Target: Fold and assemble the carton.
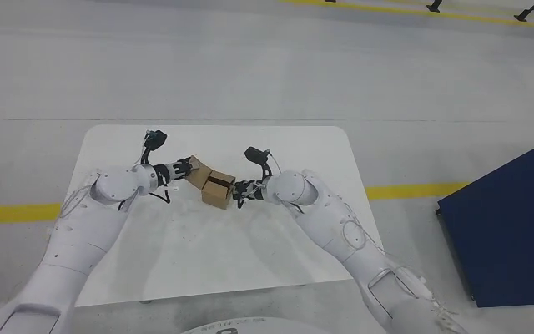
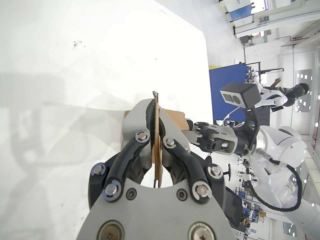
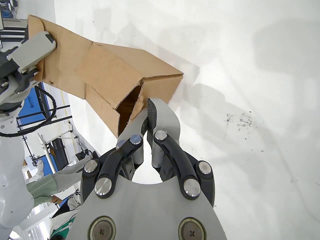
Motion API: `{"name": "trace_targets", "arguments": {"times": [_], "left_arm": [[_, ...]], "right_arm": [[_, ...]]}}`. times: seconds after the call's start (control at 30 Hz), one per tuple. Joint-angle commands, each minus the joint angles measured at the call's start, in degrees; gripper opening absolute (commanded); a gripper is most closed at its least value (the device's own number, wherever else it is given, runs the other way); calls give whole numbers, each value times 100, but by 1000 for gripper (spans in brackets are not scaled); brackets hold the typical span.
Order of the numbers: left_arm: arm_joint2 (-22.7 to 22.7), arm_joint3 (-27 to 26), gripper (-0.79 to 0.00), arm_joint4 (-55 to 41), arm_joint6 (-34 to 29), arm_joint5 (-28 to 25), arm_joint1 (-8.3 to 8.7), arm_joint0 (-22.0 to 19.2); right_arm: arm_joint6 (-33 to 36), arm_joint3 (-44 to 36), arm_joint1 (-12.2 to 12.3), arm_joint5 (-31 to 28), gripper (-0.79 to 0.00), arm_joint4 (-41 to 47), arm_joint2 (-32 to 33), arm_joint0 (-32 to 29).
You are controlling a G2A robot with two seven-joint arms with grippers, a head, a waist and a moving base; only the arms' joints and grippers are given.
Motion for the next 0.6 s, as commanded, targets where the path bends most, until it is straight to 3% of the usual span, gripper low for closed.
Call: {"name": "trace_targets", "arguments": {"times": [0.0, 0.33, 0.57], "left_arm": [[6, -51, 0, 73, -22, -38, 15, 2], [-577, -352, 0, 70, -53, -972, 243, 295], [-935, -42, 0, -903, -441, -1479, 324, 351]], "right_arm": [[-4, 45, -16, 9, -785, 1, -33, 39], [6, 159, -55, -13, -785, 49, -67, 113], [32, 169, -64, -38, -785, 26, -74, 120]]}}
